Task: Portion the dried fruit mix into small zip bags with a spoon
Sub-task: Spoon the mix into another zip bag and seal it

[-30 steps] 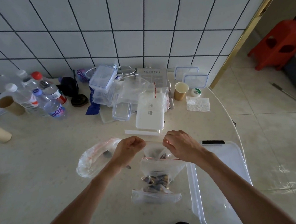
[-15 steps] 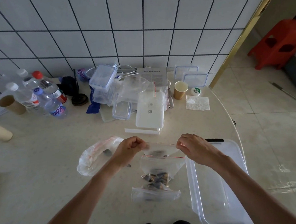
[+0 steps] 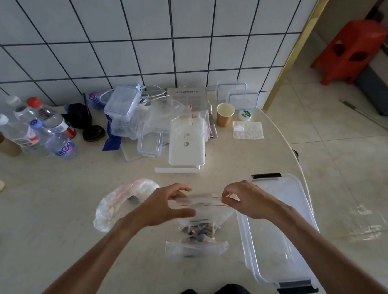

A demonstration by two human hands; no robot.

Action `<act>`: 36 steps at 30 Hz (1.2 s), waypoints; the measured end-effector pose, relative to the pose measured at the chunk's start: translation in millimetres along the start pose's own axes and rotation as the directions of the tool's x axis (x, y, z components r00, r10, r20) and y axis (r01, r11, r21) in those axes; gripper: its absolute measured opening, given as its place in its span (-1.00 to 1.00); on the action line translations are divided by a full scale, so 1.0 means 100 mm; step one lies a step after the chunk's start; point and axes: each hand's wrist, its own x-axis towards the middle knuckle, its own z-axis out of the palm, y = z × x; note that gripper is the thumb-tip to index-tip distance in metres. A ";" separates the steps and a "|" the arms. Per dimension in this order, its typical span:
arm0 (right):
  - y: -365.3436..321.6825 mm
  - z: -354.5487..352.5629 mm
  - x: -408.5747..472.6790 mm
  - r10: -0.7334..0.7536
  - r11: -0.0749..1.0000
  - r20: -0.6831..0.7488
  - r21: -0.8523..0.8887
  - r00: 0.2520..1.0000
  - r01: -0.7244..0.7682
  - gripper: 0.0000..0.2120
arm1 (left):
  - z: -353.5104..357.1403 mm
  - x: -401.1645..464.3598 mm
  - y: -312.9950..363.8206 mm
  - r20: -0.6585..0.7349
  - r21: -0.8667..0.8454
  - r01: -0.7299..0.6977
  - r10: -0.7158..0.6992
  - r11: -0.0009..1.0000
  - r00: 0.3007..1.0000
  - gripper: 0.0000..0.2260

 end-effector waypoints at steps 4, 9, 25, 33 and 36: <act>-0.05 0.05 -0.06 -0.007 0.999 0.037 -0.039 0.999 0.009 -0.81 | 0.15 0.02 0.03 0.000 0.153 -0.088 0.089 0.984 0.996 -0.60; -0.16 0.15 -0.18 0.008 0.999 0.051 -0.034 0.999 -0.007 -0.67 | 0.23 0.00 0.03 -0.001 0.141 -0.169 0.171 0.975 0.985 -0.98; -0.40 0.51 -0.48 -0.187 0.958 0.134 -0.194 0.973 0.211 -0.46 | 0.31 -0.53 0.15 0.138 0.482 -0.187 0.137 0.856 0.981 -0.44; -0.47 0.65 -0.55 -0.163 0.963 0.122 -0.194 0.979 0.185 -0.80 | 0.49 -0.61 -0.01 0.070 0.485 -0.249 0.247 0.838 0.967 -0.87; -0.46 0.72 -0.56 -0.082 0.993 0.034 -0.085 0.996 0.084 -0.86 | 0.50 -0.62 0.00 0.041 0.440 -0.152 0.149 0.885 0.988 -0.83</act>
